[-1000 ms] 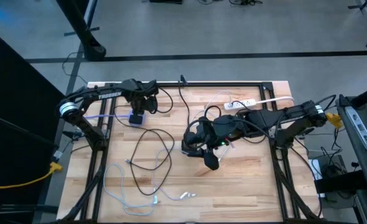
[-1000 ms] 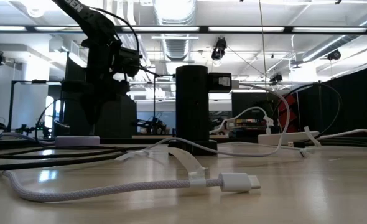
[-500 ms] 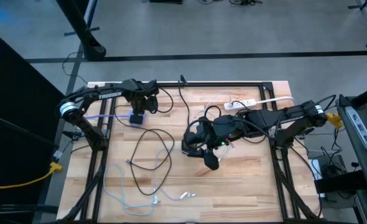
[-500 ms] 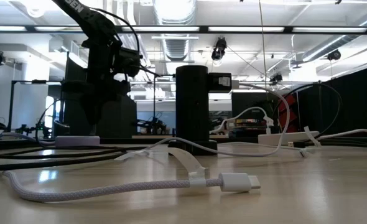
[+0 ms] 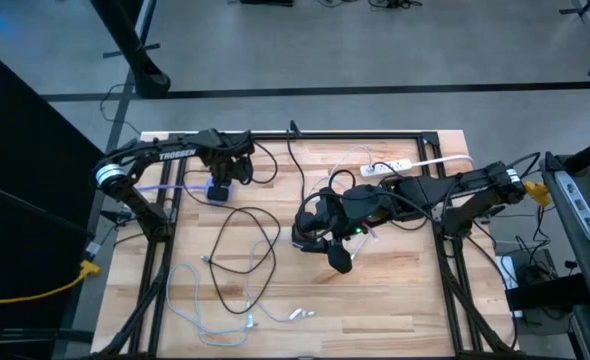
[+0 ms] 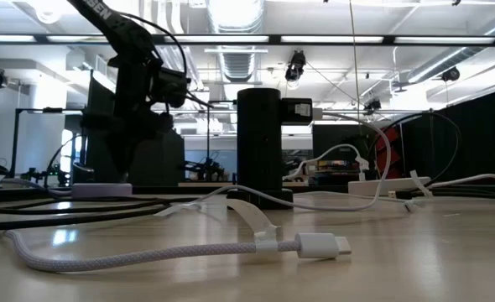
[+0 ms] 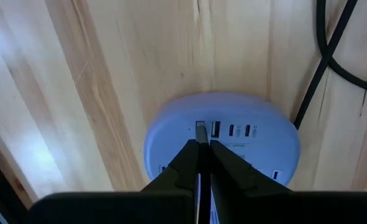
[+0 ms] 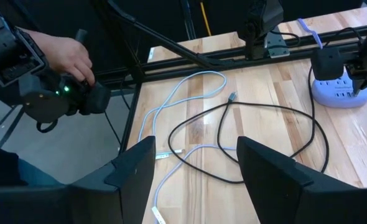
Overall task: Insert USB
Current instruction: Insert the black charger cable into the violet outlet extension
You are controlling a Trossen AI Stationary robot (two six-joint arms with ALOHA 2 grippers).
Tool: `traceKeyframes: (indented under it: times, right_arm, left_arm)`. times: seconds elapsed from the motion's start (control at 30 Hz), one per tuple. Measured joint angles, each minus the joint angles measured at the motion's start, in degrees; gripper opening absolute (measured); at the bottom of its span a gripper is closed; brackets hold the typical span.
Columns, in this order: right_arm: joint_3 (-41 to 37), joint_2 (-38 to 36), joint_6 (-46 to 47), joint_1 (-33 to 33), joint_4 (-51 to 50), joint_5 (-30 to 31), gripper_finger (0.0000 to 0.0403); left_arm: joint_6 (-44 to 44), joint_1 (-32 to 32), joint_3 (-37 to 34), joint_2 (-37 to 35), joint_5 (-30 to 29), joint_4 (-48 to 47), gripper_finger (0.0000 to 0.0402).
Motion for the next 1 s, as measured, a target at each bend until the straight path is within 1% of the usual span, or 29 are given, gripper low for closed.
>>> traceKeyframes:
  times: [0.27, 0.43, 0.7, 0.8, 0.9, 1.0]
  right_arm:
    - [0.0, 0.0, 0.0, 0.0, 0.0, 0.0, 0.0206]
    - [0.0, 0.0, 0.0, 0.0, 0.0, 0.0, 0.0211]
    - [0.0, 0.0, 0.0, 0.0, 0.0, 0.0, 0.0206]
    - [0.0, 0.0, 0.0, 0.0, 0.0, 0.0, 0.0207]
    - [0.0, 0.0, 0.0, 0.0, 0.0, 0.0, 0.021]
    - [0.0, 0.0, -0.3, 0.0, -0.1, 0.0, 0.0213]
  left_arm:
    - [-0.8, 0.0, -2.4, -0.3, 0.8, 3.5, 0.0012]
    - [-1.1, 0.1, -2.9, -0.3, 0.8, 3.8, 0.0012]
    - [-4.7, 0.1, -3.0, -0.7, 1.0, 4.4, 0.0013]
    - [-4.6, 0.2, -3.2, -1.0, 1.7, 4.7, 0.0044]
    - [-4.6, 0.1, -2.9, -1.3, 1.7, 3.6, 0.0096]
    - [-4.9, 0.1, -2.0, -1.3, 0.2, 1.0, 0.0149]
